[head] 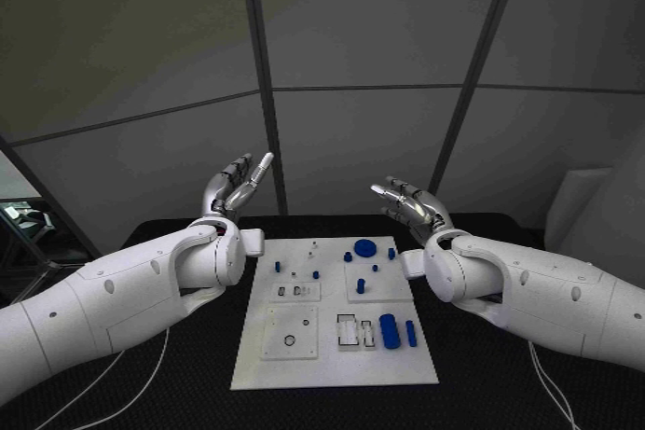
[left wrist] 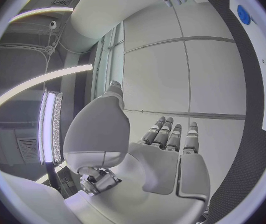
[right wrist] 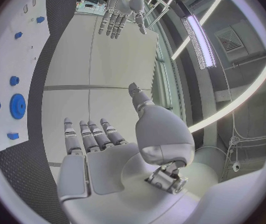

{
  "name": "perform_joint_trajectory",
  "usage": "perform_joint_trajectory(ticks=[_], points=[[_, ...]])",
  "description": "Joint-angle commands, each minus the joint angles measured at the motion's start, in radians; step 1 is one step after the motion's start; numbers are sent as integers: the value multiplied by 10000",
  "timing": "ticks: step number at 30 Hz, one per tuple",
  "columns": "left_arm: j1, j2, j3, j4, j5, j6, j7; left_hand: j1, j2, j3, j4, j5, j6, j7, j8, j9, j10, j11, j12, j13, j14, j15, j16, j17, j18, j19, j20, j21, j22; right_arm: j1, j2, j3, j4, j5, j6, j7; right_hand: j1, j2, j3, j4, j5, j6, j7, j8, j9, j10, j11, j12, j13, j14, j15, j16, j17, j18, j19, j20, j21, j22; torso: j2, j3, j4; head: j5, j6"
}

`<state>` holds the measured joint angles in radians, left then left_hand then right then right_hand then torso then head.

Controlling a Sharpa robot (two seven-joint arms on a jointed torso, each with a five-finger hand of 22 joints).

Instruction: Assemble the parts on the task board

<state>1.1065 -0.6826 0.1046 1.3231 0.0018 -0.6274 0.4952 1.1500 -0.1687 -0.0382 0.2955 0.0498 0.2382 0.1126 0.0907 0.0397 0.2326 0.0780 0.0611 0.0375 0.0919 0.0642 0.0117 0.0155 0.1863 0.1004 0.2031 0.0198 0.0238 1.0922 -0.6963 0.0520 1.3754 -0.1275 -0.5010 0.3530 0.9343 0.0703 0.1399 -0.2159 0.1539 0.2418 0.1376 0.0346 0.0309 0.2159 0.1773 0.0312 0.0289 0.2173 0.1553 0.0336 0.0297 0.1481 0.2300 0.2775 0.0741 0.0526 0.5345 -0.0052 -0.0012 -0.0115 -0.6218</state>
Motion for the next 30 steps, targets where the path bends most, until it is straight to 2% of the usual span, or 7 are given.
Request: perform_joint_trajectory(ticks=[1, 5, 6, 8, 13, 21, 30], points=[[19, 15, 14, -17, -180, 562, 106, 104, 85, 70, 46, 47, 44, 59, 48, 10, 76, 40, 51, 13, 37, 56, 50, 17, -76, 12, 65, 66, 13, 59, 77, 46, -176, -899, 1536, -775, 1801, 327, 509, -669, 284, 2765, 1308, 617, 311, 3127, 586, 577, 277, 3229, 546, 658, 296, 61, 2105, 125, 1089, 529, -3, -2, -1, -1, -1], [19, 15, 14, -17, -180, 562, 106, 171, 423, 302, 26, 30, 120, 196, 136, 29, 226, 181, 157, 38, 180, 191, 79, 40, -66, 63, 134, 100, 33, 88, 129, 78, -295, -1025, 1773, -906, 2600, 95, 648, -711, 321, 4891, 1222, 1076, 490, 5599, 497, 966, 399, 5691, 498, 1119, 429, 85, 3830, 98, 1947, 891, -3, -2, -1, -1, -1], [-41, -234, -11, -156, -178, 1200, -56, 245, 617, 421, 12, 20, 199, 261, 189, 44, 365, 250, 226, 59, 276, 260, 98, 55, -58, 114, 164, 124, 48, 90, -146, 81, -628, -3222, 427, -327, 2757, 31, 688, -696, 330, 5336, 1163, 1161, 519, 6108, 441, 1036, 416, 6049, 466, 1183, 437, 114, 4003, 89, 2041, 915, 72, 35, 11, 27, -142], [-48, -286, -14, -139, -178, 1275, -62, 413, 986, 609, -33, 5, 536, 444, 386, 105, 742, 432, 408, 110, 548, 440, 152, 93, -53, 256, 266, 191, 88, 90, -162, 82, -682, -3524, 368, -316, 2957, -47, 763, -718, 336, 5974, 1050, 1236, 527, 6588, 342, 1034, 386, 6445, 374, 1198, 404, 194, 4268, 76, 2181, 938, 97, 32, 30, 31, -145], [-58, -448, -21, -75, -178, 1474, -102, 862, 1403, 630, -189, -6, 1752, 720, 1176, 303, 1886, 712, 926, 200, 1569, 704, 322, 198, -41, 802, 487, 465, 233, 92, -177, 85, -814, -4342, 315, -330, 3196, -215, 903, -728, 333, 6410, 930, 1106, 413, 7100, 202, 819, 341, 7019, 225, 1091, 351, 316, 4681, 48, 2374, 932, 180, 45, 55, 29, -138], [-61, -730, -24, 242, -179, 1567, -127, 1187, 1667, 374, -504, -5, 2629, 881, 1814, 374, 3062, 883, 1371, 242, 2861, 865, 488, 288, -27, 1746, 651, 944, 454, 126, -193, 88, -891, -5223, 459, -503, 3289, -327, 982, -731, 340, 6558, 915, 941, 356, 7263, 181, 589, 338, 7264, 181, 948, 345, 333, 4855, 20, 2438, 892, 386, 37, 99, -7, -80], [-61, -1220, -24, 998, -180, 1712, -154, 1551, 1941, 104, -1092, 30, 3773, 1180, 2469, 420, 4730, 1214, 1868, 295, 6458, 1138, 1126, 558, -45, 5013, 856, 2529, 1129, 464, -131, 90, -1129, -7219, 984, -1168, 3504, -518, 1174, -729, 284, 7177, 674, 818, 371, 8072, -100, 443, 360, 8541, -255, 1099, 435, 373, 6102, -406, 3192, 1111, 752, 21, 182, -99, -1]])
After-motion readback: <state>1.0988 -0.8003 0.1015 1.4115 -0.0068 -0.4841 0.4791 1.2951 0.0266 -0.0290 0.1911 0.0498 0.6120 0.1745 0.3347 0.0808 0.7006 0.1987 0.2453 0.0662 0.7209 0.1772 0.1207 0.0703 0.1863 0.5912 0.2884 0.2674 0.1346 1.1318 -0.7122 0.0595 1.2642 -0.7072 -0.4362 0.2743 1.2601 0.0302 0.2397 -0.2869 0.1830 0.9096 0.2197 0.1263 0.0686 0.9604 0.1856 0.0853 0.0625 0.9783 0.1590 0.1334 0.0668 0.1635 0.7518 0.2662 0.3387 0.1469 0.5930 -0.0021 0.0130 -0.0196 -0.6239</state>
